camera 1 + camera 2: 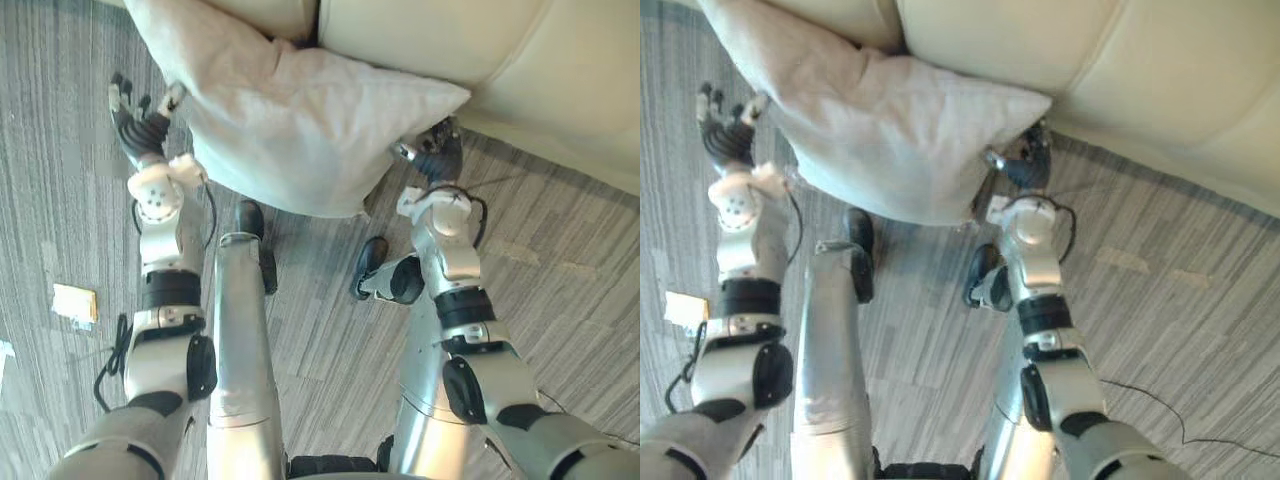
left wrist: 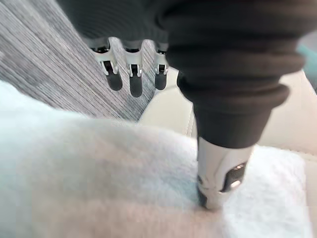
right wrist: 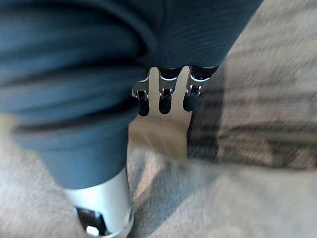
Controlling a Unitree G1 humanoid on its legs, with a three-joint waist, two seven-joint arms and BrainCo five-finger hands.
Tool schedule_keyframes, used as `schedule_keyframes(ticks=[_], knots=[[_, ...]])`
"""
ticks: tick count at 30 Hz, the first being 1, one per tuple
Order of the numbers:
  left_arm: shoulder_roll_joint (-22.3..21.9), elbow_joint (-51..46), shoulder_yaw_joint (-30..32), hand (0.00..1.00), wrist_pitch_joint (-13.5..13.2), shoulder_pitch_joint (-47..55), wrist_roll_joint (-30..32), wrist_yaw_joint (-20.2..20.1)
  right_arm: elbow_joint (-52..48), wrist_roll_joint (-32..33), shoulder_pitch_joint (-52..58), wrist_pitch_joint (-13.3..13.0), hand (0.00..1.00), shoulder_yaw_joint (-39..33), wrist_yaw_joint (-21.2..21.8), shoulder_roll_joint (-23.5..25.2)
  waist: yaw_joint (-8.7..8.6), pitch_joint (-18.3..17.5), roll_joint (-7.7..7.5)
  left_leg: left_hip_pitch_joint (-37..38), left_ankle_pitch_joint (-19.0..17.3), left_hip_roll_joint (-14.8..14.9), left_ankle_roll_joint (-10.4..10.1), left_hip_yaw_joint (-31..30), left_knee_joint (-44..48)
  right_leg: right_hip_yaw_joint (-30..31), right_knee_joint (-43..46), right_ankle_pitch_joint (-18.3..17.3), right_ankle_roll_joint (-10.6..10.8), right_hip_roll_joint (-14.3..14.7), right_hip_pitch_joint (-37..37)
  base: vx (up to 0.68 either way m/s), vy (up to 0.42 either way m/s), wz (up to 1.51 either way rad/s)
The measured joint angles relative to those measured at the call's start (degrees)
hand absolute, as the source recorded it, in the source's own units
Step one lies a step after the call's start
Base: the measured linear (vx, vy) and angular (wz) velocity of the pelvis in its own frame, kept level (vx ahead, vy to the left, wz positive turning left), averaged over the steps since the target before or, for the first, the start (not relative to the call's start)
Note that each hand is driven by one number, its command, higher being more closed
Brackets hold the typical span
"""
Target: Pick up cushions and gather them together orderly.
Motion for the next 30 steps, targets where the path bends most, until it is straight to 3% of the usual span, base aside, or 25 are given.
schedule_keyframes(ticks=[1,2,3,8,13,20,22,23,28,30], knots=[[-0.1,0.0,-0.4,0.00,0.0,-0.5,-0.1,0.0,0.0,0.0,-0.3,-0.1,0.00,0.2,-0.3,0.0,-0.01,0.0,0.00,-0.2,0.0,0.0,0.0,0.0,0.0,0.0,0.0,0.0,0.0,0.0,-0.2,0.02,0.007,0.05],[-0.5,0.0,-1.4,1.00,-0.1,-1.9,-0.5,1.0,-0.1,0.1,-0.5,-0.3,0.00,0.9,-1.0,0.0,-0.01,0.2,0.05,-0.5,0.0,-0.1,-0.1,0.0,0.0,0.0,0.1,0.0,0.0,-0.1,-0.5,0.00,0.000,0.00],[-1.1,0.0,-1.8,1.00,-0.1,-2.8,-0.6,1.5,-0.3,0.2,-0.5,-0.3,1.00,1.0,-1.1,0.2,-0.03,0.3,0.05,-0.5,0.1,-0.1,-0.2,-0.1,-0.1,-0.1,0.2,0.0,0.0,-0.2,-0.5,0.01,0.002,0.03],[-4.6,0.0,-3.6,1.00,-1.8,-3.5,-2.3,4.6,-0.9,1.3,-0.5,-0.8,1.00,1.9,-1.2,0.2,-0.08,0.4,0.08,-0.4,2.1,-1.1,-0.2,-0.4,-1.8,-0.8,0.0,0.0,-0.1,-1.2,-0.4,0.00,-0.016,0.19],[-7.2,-2.2,-4.4,1.00,-2.7,-0.6,-5.6,6.6,-2.0,2.0,2.0,-0.8,1.00,3.4,-1.4,0.7,-0.13,0.3,0.04,2.5,3.5,-1.2,-0.4,-0.9,-3.8,-1.8,-1.8,1.0,-1.6,-1.4,2.7,-0.01,-0.011,0.05],[-11.7,-7.5,-8.9,1.00,-5.2,12.6,-6.6,6.4,-9.8,2.3,15.1,-1.2,1.00,3.4,-1.4,2.7,-0.30,-1.7,0.00,20.2,5.7,0.1,-0.1,0.5,-15.2,-2.6,-13.7,4.4,-1.5,0.3,19.7,0.01,-0.008,-0.07],[-12.6,-9.0,-10.5,1.00,-5.9,16.6,-6.6,5.8,-12.0,2.3,19.1,-1.8,1.00,3.4,-1.1,2.8,-0.29,-3.5,0.08,24.5,6.3,0.3,0.0,0.8,-18.7,-2.8,-17.4,5.5,-1.7,0.9,23.8,0.04,-0.017,-0.07],[-13.7,-10.0,-12.0,1.00,-6.5,20.6,-6.6,5.2,-12.9,2.3,23.1,-2.9,1.00,3.6,-0.7,2.8,-0.49,-8.2,-0.05,25.4,7.0,0.5,0.2,1.1,-21.4,-3.2,-20.2,6.3,-1.5,1.1,24.6,0.09,-0.001,-0.02],[-15.8,-14.7,-16.1,1.00,-6.7,30.1,-8.4,2.9,-15.9,2.2,32.1,-4.1,1.00,3.7,-0.2,2.5,-1.36,-9.5,-0.09,41.2,8.0,0.9,0.2,2.8,-30.3,-4.3,-29.3,8.0,-0.8,1.1,40.0,0.12,-0.001,-0.01],[-15.9,-19.1,-18.4,1.00,-6.9,36.3,-9.0,1.5,-20.0,2.1,38.6,-4.4,1.00,3.9,1.0,2.5,-1.65,-12.3,-0.18,47.7,8.5,1.0,0.7,4.1,-35.0,-4.6,-34.3,9.2,0.1,1.2,46.1,0.11,0.043,-0.07]])
